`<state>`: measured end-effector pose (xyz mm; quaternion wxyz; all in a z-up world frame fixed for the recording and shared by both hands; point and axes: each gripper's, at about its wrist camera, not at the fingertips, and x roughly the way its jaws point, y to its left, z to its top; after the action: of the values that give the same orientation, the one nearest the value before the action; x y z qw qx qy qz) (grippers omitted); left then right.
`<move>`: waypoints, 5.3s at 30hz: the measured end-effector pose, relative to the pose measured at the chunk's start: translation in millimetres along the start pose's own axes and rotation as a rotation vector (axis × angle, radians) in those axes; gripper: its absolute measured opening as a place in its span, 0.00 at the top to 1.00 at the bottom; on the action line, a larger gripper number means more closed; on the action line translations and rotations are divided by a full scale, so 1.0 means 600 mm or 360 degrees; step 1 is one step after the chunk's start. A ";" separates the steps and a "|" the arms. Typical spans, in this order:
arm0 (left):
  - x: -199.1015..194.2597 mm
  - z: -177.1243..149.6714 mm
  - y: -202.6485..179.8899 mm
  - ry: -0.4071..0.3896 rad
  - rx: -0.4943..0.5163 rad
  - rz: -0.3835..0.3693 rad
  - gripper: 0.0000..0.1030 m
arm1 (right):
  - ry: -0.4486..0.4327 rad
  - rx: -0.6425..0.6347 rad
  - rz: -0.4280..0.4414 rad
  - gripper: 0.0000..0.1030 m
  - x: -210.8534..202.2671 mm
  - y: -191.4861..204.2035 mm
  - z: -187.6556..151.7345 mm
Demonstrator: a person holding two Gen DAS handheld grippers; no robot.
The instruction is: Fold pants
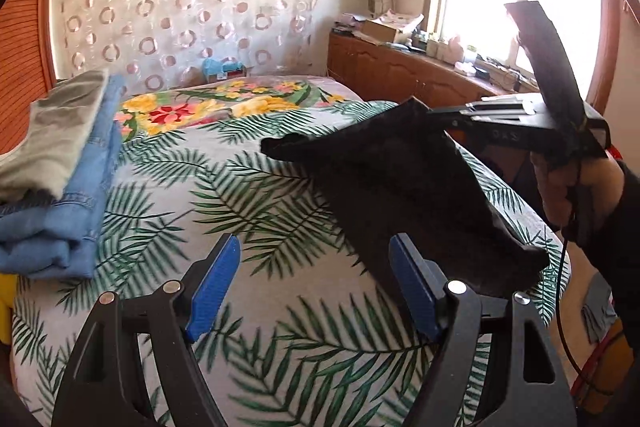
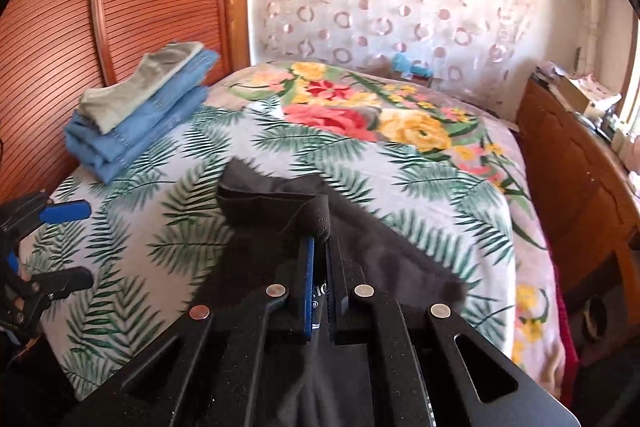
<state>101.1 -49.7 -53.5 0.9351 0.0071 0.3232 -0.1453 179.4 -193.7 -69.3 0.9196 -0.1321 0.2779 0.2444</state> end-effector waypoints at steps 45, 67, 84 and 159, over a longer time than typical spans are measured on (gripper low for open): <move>0.098 -0.043 -0.056 0.0304 0.0099 -0.0060 0.24 | 0.0171 0.0179 -0.0403 0.98 0.087 -0.100 -0.009; 0.097 -0.044 -0.056 0.0302 0.0095 -0.0059 0.24 | 0.0147 0.0274 -0.0258 0.69 -0.008 -0.071 -0.108; 0.061 -0.032 -0.074 0.0191 0.0073 -0.0186 0.54 | 0.0155 0.0325 -0.0231 0.61 -0.052 -0.042 -0.174; -0.003 -0.086 -0.079 0.0210 0.0021 -0.0374 0.84 | 0.0035 0.0488 0.0039 0.94 -0.172 0.019 -0.229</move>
<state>55.6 -89.0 -89.7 0.8882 -0.0151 0.3817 -0.2553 36.8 -274.8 -122.5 0.9228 0.0107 0.3236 0.2087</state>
